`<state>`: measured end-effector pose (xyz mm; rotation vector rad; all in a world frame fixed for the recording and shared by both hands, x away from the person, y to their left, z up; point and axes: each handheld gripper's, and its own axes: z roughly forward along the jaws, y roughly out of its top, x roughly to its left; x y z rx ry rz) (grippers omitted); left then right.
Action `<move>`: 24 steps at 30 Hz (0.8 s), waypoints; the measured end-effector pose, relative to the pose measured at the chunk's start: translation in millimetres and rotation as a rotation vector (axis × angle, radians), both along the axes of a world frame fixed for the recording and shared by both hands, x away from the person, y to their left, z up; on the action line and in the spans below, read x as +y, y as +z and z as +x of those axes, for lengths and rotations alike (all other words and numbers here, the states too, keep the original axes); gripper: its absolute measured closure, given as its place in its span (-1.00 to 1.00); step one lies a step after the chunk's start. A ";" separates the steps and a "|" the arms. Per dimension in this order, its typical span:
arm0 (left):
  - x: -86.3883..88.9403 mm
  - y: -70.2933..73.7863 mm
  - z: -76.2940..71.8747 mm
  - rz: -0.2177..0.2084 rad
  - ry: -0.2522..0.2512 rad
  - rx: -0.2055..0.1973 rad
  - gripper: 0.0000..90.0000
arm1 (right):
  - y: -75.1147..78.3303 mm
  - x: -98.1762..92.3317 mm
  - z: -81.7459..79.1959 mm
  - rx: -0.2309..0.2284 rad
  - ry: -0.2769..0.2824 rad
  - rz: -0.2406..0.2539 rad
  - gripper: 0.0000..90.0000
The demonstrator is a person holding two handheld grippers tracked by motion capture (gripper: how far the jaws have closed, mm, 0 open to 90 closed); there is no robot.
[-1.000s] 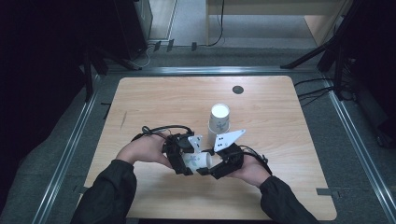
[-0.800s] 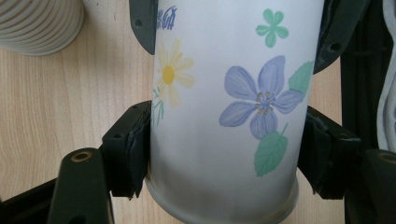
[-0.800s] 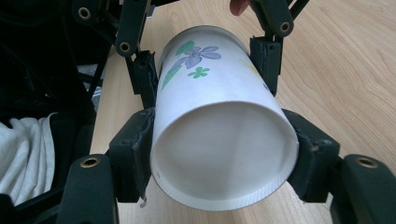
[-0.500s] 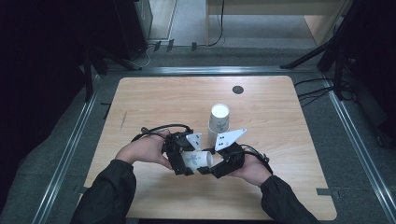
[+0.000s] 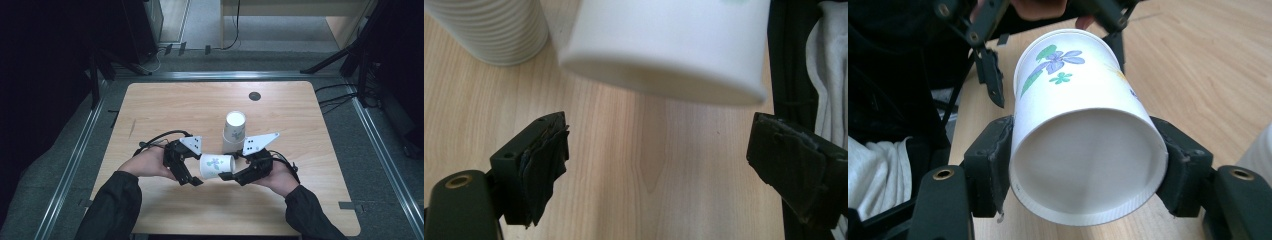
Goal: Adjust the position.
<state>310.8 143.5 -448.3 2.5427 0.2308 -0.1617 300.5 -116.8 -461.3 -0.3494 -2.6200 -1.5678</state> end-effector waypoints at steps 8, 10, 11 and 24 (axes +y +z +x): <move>11.1 -1.8 -6.9 -0.121 0.043 0.018 -0.71 | 5.7 -12.0 0.4 0.007 -0.023 0.034 -0.26; 10.6 -3.3 -9.5 -0.153 0.063 0.025 -0.71 | 7.2 -14.5 -0.1 0.006 -0.025 0.043 -0.26; 10.5 -4.2 -10.2 -0.161 0.072 0.019 -0.71 | 7.9 -15.7 -0.5 0.006 -0.028 0.048 -0.26; 14.0 -6.8 -1.5 -0.321 0.177 0.049 -0.72 | 11.0 -24.6 4.7 0.033 -0.047 0.116 -0.26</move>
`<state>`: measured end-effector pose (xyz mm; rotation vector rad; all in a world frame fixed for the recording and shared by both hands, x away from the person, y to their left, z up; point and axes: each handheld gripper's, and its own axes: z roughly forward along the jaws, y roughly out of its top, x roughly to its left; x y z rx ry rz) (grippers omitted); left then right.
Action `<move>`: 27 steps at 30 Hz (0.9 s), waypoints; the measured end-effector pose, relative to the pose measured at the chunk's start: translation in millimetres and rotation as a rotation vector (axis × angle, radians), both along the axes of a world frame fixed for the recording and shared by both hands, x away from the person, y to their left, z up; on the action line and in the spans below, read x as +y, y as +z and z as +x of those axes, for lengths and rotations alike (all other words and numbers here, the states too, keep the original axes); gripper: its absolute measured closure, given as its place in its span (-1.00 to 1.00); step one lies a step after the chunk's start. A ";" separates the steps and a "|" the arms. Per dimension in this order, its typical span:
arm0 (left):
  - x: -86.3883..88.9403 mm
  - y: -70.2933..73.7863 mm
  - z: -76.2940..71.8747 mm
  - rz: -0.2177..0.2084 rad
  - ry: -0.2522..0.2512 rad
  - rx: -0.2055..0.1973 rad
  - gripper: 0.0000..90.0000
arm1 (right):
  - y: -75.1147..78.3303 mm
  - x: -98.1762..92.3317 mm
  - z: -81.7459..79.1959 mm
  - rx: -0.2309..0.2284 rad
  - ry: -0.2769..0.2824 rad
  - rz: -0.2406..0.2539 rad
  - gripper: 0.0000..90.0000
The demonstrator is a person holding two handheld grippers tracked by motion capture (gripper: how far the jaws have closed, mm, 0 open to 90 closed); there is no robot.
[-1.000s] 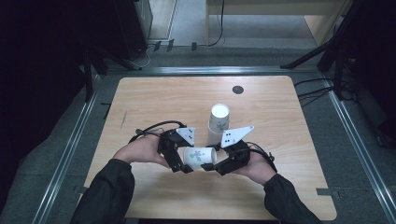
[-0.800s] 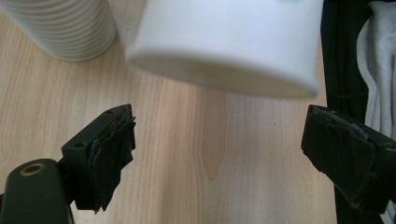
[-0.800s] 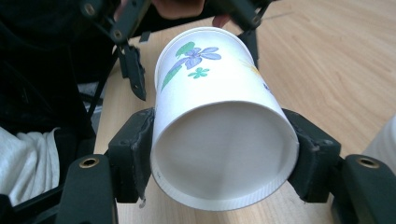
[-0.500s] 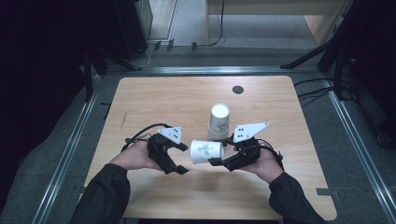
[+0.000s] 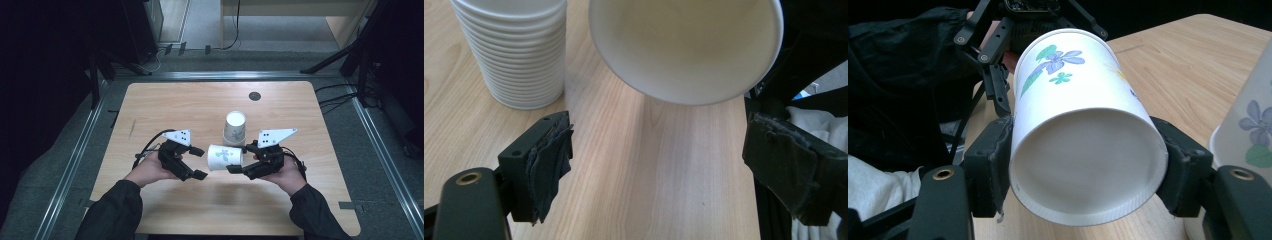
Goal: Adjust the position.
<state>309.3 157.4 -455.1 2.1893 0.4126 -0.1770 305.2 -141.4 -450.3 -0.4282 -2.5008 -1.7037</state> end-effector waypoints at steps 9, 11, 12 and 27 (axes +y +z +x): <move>-9.7 1.2 -0.3 -0.088 -0.004 0.005 -0.71 | -2.2 1.7 1.0 0.017 0.018 0.016 -0.26; -11.2 1.3 0.2 -0.110 -0.016 0.019 -0.71 | -2.3 2.2 0.8 0.019 0.023 0.020 -0.26; -11.9 1.2 -0.4 -0.116 -0.016 0.018 -0.71 | -2.4 2.5 0.8 0.021 0.025 0.022 -0.26; -13.6 2.7 -0.3 -0.180 -0.031 0.034 -0.71 | -4.6 8.1 0.7 0.049 0.060 0.043 -0.25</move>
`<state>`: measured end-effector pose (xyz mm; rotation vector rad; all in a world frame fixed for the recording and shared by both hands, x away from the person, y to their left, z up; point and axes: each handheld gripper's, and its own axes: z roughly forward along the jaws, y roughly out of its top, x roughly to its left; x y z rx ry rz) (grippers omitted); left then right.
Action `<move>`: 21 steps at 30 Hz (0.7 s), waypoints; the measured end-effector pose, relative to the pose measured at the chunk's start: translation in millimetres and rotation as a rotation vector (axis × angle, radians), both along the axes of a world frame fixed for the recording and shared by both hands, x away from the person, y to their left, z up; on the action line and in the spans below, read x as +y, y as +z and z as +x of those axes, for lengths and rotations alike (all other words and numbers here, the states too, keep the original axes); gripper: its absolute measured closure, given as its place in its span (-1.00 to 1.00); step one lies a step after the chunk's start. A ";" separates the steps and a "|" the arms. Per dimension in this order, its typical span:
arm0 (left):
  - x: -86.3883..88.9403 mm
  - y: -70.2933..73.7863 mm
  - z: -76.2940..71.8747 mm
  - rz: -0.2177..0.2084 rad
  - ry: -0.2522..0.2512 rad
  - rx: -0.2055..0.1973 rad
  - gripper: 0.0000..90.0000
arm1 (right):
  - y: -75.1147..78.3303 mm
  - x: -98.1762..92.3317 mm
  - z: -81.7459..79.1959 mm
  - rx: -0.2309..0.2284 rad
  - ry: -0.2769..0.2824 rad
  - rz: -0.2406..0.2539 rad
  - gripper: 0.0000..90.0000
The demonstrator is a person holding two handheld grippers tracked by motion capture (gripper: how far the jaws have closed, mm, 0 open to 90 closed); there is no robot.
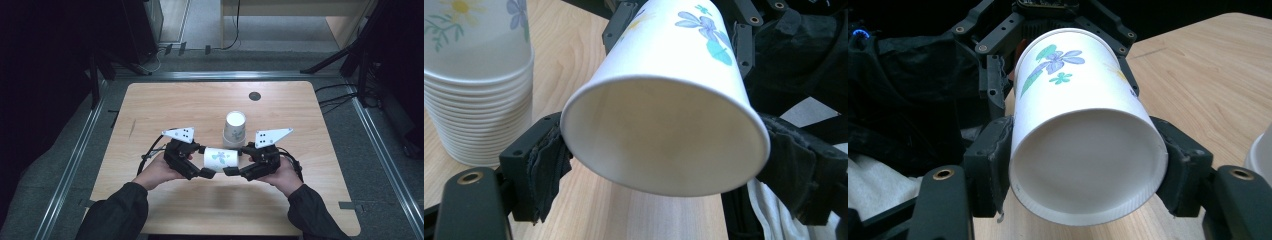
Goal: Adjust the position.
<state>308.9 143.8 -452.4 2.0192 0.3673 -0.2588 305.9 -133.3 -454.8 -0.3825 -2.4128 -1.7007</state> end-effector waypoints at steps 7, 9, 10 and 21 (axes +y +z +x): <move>-4.3 -1.8 -1.6 0.028 -0.008 -0.011 -0.71 | -0.9 4.3 -1.7 -0.004 0.019 -0.007 -0.25; -4.6 -1.6 -1.9 0.026 -0.012 -0.013 -0.71 | -1.1 5.3 -2.2 -0.002 0.025 -0.011 -0.25; -4.4 -1.6 -1.8 0.023 -0.016 -0.015 -0.69 | -1.3 5.9 -2.5 -0.001 0.026 -0.011 -0.25; -2.4 0.3 -3.5 0.031 -0.032 -0.032 -0.49 | -2.3 7.5 -2.8 0.009 0.037 -0.018 -0.24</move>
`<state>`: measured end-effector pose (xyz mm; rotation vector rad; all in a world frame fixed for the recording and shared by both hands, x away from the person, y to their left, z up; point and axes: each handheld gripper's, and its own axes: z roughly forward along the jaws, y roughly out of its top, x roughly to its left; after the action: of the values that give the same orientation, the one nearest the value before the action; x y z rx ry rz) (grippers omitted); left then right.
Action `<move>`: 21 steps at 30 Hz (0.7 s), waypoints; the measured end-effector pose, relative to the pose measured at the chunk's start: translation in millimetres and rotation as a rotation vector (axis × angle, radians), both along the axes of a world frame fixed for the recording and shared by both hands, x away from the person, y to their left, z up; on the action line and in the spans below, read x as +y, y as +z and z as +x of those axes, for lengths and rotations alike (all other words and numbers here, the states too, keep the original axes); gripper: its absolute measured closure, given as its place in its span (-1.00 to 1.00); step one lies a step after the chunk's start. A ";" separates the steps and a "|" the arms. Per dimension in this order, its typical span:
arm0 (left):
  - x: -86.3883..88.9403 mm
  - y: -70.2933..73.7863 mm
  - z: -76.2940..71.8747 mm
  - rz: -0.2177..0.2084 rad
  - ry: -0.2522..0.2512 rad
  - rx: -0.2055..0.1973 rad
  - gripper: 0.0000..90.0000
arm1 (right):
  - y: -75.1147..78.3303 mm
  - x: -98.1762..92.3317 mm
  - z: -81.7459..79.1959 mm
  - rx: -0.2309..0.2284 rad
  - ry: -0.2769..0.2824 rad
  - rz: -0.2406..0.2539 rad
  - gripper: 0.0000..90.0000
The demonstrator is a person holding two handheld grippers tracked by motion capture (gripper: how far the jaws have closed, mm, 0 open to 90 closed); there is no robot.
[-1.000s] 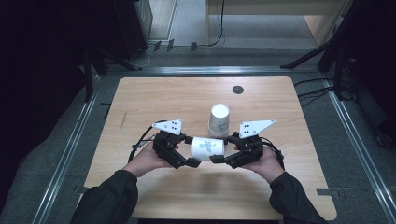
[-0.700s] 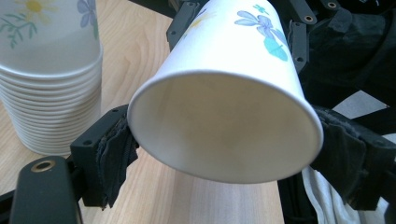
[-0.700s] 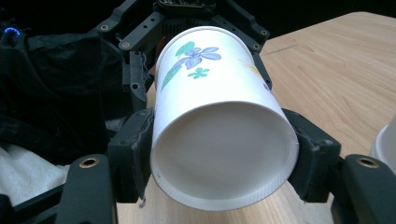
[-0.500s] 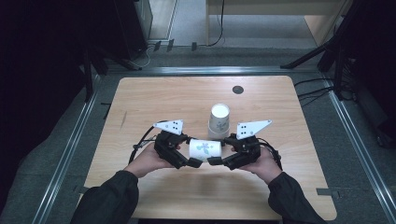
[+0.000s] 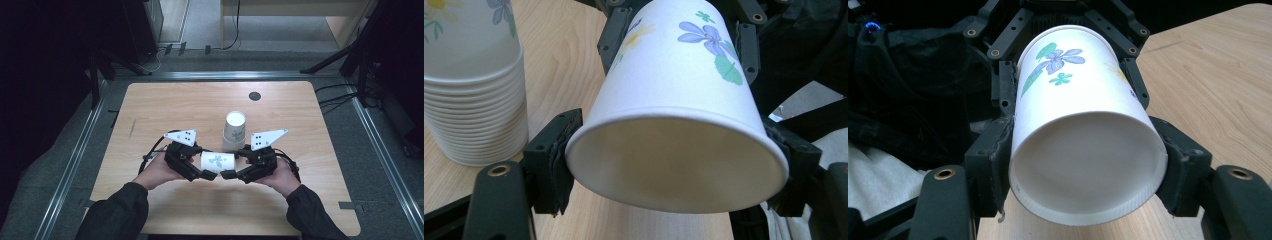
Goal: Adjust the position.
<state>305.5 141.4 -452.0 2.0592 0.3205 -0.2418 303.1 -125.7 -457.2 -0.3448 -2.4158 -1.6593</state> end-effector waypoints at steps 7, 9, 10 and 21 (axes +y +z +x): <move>1.6 1.3 0.3 -0.001 0.000 0.001 -0.47 | 0.7 1.0 -1.4 -0.008 -0.002 0.002 -0.29; 3.6 2.1 0.9 -0.008 0.003 0.001 -0.47 | 0.7 2.1 -1.8 -0.010 -0.004 -0.002 -0.36; 4.4 2.6 1.1 -0.008 0.006 0.000 -0.47 | 0.6 2.3 -2.0 -0.012 -0.006 -0.003 -0.37; 21.5 17.1 2.6 -0.005 0.057 -0.030 -0.47 | -1.9 -2.4 0.4 -0.036 -0.045 -0.086 -0.43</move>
<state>308.1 162.9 -434.9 2.0439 0.3597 -0.1767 303.5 -128.2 -459.1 -0.3891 -2.5292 -1.5963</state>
